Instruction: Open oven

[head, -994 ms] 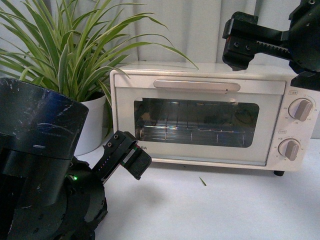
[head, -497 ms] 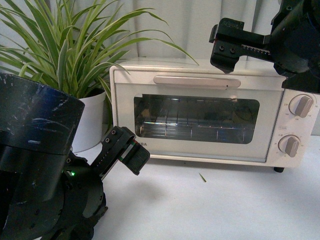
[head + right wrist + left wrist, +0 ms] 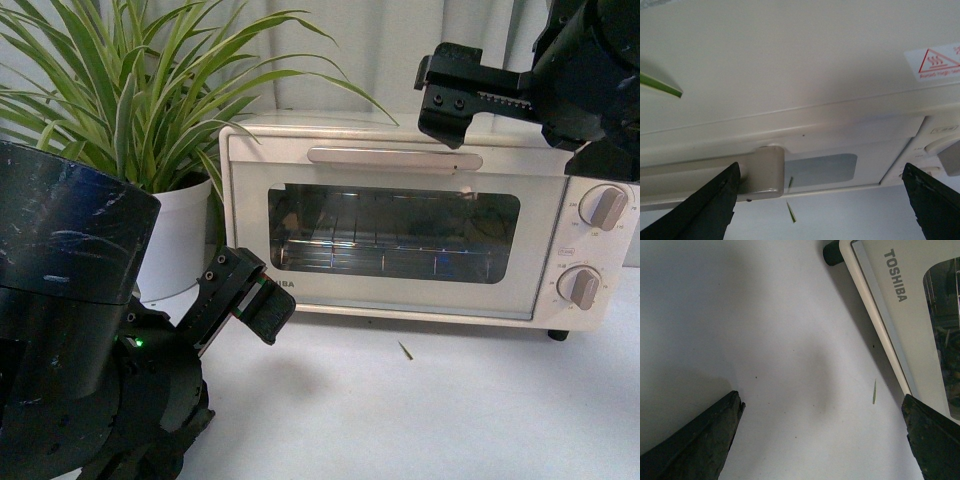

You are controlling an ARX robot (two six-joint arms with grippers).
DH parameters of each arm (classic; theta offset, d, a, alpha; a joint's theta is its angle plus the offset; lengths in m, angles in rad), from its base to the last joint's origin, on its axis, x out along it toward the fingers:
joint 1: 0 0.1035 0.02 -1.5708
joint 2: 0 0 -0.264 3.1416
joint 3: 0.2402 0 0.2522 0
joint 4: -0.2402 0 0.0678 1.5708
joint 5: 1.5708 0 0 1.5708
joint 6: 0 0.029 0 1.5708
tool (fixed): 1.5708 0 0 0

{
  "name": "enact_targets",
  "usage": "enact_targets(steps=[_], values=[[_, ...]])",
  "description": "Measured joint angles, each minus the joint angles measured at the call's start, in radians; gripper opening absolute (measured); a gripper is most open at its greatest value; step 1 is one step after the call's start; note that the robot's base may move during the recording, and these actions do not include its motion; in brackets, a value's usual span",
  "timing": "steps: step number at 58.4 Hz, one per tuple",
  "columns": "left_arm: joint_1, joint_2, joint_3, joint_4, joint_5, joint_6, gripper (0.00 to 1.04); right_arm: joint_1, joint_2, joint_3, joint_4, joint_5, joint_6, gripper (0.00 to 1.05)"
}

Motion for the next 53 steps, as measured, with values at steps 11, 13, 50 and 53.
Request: enact_targets(steps=[11, 13, 50, 53], values=[[0.000, 0.000, -0.001, 0.001, 0.001, 0.000, 0.98, -0.001, 0.009, 0.015, -0.035, -0.001, 0.025, 0.95], [0.001, 0.000, -0.002, 0.001, 0.001, 0.000, 0.98, -0.001, 0.010, 0.017, -0.038, -0.001, 0.025, 0.95], [0.012, -0.003, -0.011, 0.009, 0.011, -0.007, 0.98, 0.040, -0.076, -0.142, 0.022, -0.018, 0.010, 0.95], [0.013, -0.005, -0.012, 0.009, 0.011, -0.007, 0.98, 0.048, -0.090, -0.173, 0.048, -0.021, 0.005, 0.95]])
